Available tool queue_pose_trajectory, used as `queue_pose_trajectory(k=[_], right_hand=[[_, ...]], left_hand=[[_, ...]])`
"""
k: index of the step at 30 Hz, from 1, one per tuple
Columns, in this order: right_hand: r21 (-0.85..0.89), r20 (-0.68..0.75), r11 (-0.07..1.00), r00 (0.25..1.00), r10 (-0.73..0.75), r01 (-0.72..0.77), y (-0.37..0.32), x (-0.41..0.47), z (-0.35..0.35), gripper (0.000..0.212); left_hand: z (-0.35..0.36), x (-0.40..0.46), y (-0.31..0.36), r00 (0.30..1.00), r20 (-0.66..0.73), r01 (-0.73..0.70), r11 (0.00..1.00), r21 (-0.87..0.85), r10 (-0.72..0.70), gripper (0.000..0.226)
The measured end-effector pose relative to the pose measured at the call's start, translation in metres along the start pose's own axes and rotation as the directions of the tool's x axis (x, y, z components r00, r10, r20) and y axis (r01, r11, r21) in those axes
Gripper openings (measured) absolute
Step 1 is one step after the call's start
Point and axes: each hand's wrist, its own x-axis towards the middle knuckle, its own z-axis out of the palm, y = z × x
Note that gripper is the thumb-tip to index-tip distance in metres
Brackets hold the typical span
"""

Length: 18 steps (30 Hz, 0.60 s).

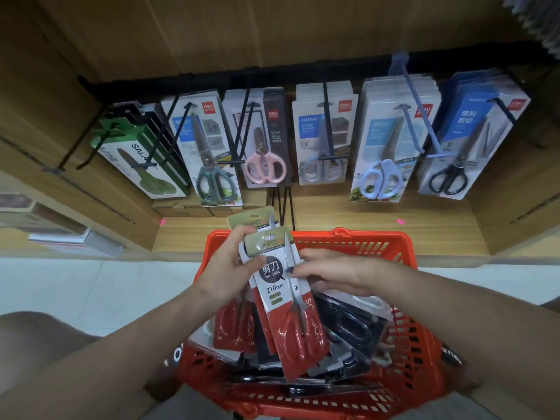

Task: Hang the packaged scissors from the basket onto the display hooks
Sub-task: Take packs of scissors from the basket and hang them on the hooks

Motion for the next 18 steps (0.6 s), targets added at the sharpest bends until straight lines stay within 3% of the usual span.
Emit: queue_pose_trajectory(k=[4, 7, 9, 11, 15, 18], right_hand=[[0.14, -0.015, 0.986, 0.996, -0.091, 0.092, 0.0, 0.001, 0.018, 0.035], [0.3, -0.058, 0.946, 0.992, -0.112, 0.124, -0.003, 0.0, 0.029, 0.032], [0.391, -0.099, 0.909, 0.988, -0.115, 0.145, -0.002, -0.002, 0.035, 0.028], [0.427, -0.172, 0.889, 0.98, -0.098, 0.164, 0.0, -0.003, 0.041, 0.027], [0.364, -0.206, 0.92, 0.976, -0.074, 0.147, 0.003, -0.001, 0.049, 0.025], [0.344, -0.196, 0.93, 0.978, -0.064, 0.13, 0.001, 0.007, 0.047, 0.023]], left_hand=[[-0.015, -0.001, -0.001, 1.0, -0.031, -0.007, 0.998, -0.056, 0.005, 0.057], [-0.012, -0.002, -0.002, 0.981, -0.095, 0.132, 0.947, -0.292, -0.167, 0.075], [-0.002, -0.006, 0.003, 0.948, -0.08, 0.253, 0.883, -0.394, -0.308, 0.063], [0.005, -0.009, 0.004, 0.934, 0.026, 0.335, 0.852, -0.403, -0.355, 0.05], [-0.003, -0.008, 0.006, 0.966, 0.11, 0.255, 0.943, -0.213, -0.236, 0.029], [-0.013, -0.006, 0.007, 0.948, 0.065, 0.317, 0.944, -0.09, -0.312, 0.006]])
